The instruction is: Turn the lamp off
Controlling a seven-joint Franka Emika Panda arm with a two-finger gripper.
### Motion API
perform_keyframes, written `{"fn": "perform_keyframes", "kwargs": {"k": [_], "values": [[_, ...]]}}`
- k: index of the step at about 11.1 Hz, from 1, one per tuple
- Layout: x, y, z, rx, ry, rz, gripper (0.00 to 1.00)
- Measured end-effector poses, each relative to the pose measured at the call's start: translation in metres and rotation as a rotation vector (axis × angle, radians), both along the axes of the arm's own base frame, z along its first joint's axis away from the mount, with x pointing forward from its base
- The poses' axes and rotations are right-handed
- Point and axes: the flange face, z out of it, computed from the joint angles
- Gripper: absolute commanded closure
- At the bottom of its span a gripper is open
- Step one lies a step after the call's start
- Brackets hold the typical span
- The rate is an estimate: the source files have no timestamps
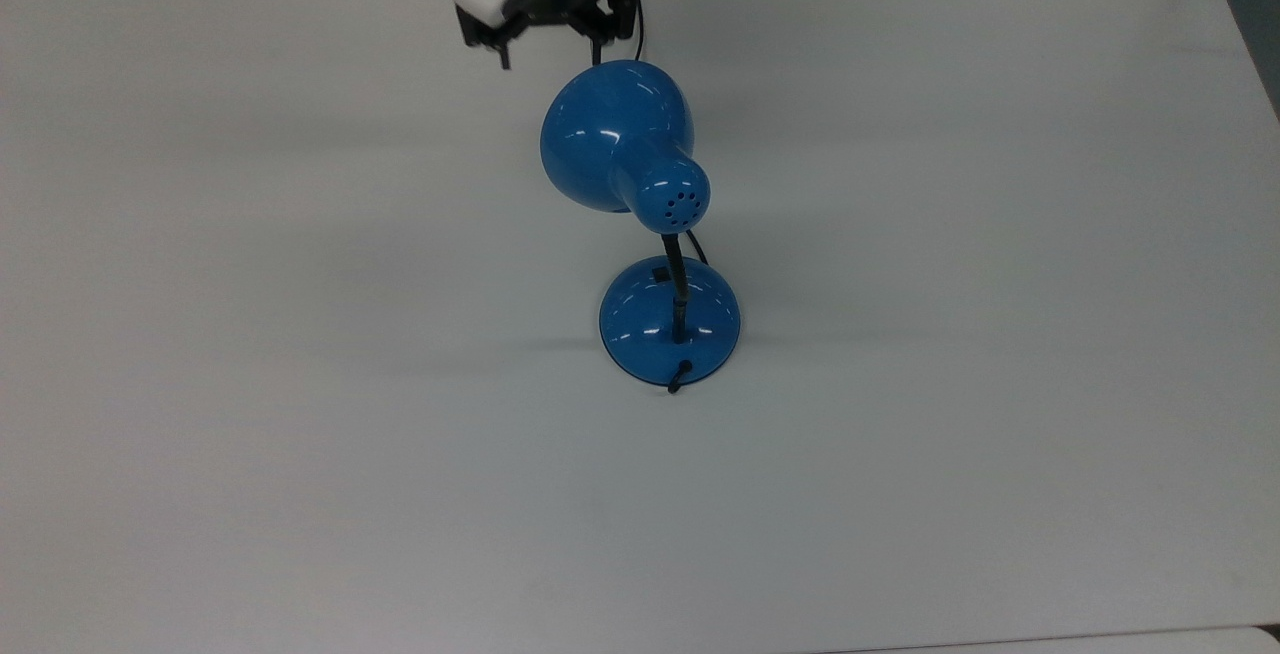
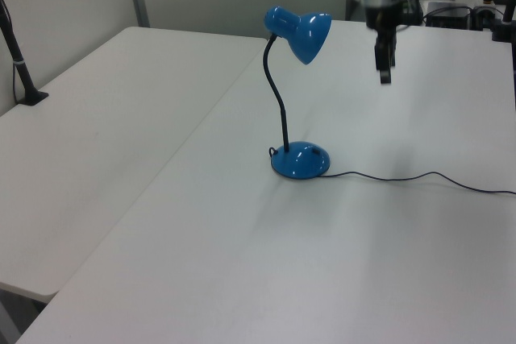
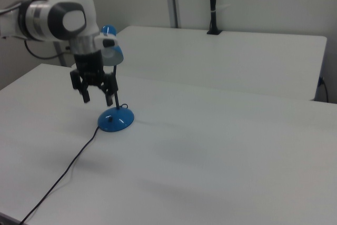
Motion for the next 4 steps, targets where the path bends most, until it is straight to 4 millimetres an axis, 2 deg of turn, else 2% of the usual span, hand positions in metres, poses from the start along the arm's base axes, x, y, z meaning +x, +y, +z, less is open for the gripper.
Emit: {"fn": "perform_keyframes", "kwargs": {"k": [2, 4], "values": [[0.007, -0.025, 0.039, 0.002, -0.09, -0.054, 0.0], [0.015, -0.063, 0.06, 0.013, -0.164, -0.124, 0.0]]}}
